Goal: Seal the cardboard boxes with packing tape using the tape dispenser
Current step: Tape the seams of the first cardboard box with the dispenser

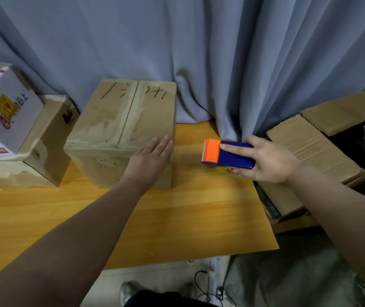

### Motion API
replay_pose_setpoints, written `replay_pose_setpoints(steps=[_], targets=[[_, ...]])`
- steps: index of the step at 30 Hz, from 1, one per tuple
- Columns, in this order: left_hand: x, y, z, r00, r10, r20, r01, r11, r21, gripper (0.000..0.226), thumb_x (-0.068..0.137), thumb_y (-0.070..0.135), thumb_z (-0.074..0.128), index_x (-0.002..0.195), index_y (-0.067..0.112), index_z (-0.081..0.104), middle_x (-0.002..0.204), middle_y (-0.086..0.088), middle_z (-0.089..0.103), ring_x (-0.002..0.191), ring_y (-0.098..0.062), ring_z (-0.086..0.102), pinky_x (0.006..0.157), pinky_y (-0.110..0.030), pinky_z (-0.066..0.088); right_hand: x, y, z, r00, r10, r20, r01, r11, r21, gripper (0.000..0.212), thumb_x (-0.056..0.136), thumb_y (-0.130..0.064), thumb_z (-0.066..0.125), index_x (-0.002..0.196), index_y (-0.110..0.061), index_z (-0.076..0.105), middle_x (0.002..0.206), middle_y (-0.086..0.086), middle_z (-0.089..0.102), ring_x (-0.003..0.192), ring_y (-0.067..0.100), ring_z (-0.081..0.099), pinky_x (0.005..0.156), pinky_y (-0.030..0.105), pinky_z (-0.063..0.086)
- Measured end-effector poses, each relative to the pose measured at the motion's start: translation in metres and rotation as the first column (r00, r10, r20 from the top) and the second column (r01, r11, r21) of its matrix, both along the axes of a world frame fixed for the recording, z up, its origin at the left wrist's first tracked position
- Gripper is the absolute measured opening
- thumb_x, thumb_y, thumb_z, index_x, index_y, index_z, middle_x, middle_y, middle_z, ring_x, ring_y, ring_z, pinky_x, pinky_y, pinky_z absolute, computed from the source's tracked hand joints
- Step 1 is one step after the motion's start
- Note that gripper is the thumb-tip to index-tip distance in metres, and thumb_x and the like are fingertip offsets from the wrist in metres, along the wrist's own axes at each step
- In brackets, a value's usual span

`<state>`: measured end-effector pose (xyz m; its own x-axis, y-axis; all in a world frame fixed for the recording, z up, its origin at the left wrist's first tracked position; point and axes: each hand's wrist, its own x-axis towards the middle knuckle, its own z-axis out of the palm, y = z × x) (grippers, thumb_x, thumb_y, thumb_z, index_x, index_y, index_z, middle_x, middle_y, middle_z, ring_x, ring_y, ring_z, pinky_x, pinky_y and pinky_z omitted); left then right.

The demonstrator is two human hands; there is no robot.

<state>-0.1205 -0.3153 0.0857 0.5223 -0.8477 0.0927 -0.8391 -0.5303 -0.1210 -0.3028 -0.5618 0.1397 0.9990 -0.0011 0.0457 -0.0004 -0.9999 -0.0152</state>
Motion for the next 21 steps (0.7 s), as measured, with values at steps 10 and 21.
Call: replay_pose_setpoints(steps=[10, 21], targets=[[0.002, 0.0, -0.003, 0.998, -0.008, 0.058, 0.011, 0.998, -0.059, 0.052, 0.105, 0.029, 0.03, 0.152, 0.017, 0.013, 0.159, 0.001, 0.012, 0.144, -0.021, 0.022, 0.106, -0.034, 0.036, -0.01, -0.007, -0.019, 0.997, 0.051, 0.063, -0.051, 0.999, -0.008, 0.068, 0.082, -0.058, 0.05, 0.144, -0.038, 0.031, 0.091, 0.009, 0.05, 0.067, 0.018, 0.049, 0.053, 0.027, 0.044], [0.007, -0.002, -0.006, 0.984, -0.021, 0.177, 0.041, 0.993, -0.112, 0.054, 0.077, 0.027, 0.079, 0.125, 0.008, 0.062, 0.129, -0.007, 0.061, 0.109, -0.028, 0.064, 0.064, -0.034, 0.057, -0.021, -0.023, -0.033, 0.991, 0.084, 0.106, -0.071, 0.99, -0.119, 0.067, 0.082, -0.057, 0.052, 0.143, -0.033, 0.04, 0.091, 0.008, 0.052, 0.072, 0.018, 0.054, 0.055, 0.022, 0.038]])
